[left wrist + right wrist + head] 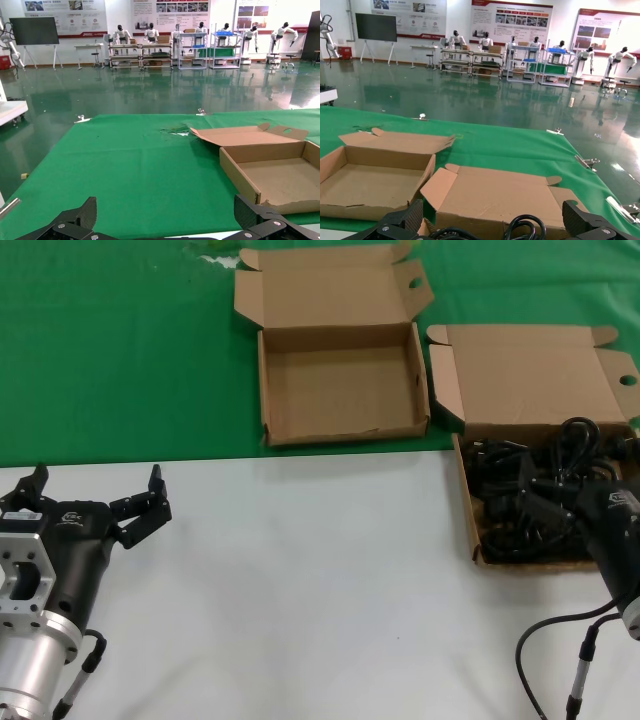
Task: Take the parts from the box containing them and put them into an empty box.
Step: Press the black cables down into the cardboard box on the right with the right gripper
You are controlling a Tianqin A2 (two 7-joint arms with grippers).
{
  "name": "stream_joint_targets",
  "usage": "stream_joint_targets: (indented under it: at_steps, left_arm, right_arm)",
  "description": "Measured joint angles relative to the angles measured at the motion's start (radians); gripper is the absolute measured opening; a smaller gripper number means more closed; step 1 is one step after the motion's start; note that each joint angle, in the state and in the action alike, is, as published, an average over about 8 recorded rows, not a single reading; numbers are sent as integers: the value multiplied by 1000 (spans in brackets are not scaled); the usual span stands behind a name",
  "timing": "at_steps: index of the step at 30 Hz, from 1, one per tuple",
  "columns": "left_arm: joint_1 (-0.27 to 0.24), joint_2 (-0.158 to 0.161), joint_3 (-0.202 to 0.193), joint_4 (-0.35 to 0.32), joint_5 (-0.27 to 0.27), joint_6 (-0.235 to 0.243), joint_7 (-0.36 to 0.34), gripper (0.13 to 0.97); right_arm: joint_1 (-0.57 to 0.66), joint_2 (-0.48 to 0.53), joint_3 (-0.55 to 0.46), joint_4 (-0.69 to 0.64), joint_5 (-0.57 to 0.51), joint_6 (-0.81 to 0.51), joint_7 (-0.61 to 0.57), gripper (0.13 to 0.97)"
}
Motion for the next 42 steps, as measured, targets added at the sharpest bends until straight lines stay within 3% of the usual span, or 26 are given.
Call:
stream_joint_targets:
  at_steps: [22,34,42]
  left_arm:
    - [0,0,0,0,0,0,0,957]
    - [0,0,0,0,0,0,0,887]
    - [0,0,0,0,0,0,0,752]
  right_arm:
    - [0,0,0,0,0,0,0,966]
    - [0,-5,10,4,4,7,3,966]
    - [-2,17,8,9,6,-5,8,966]
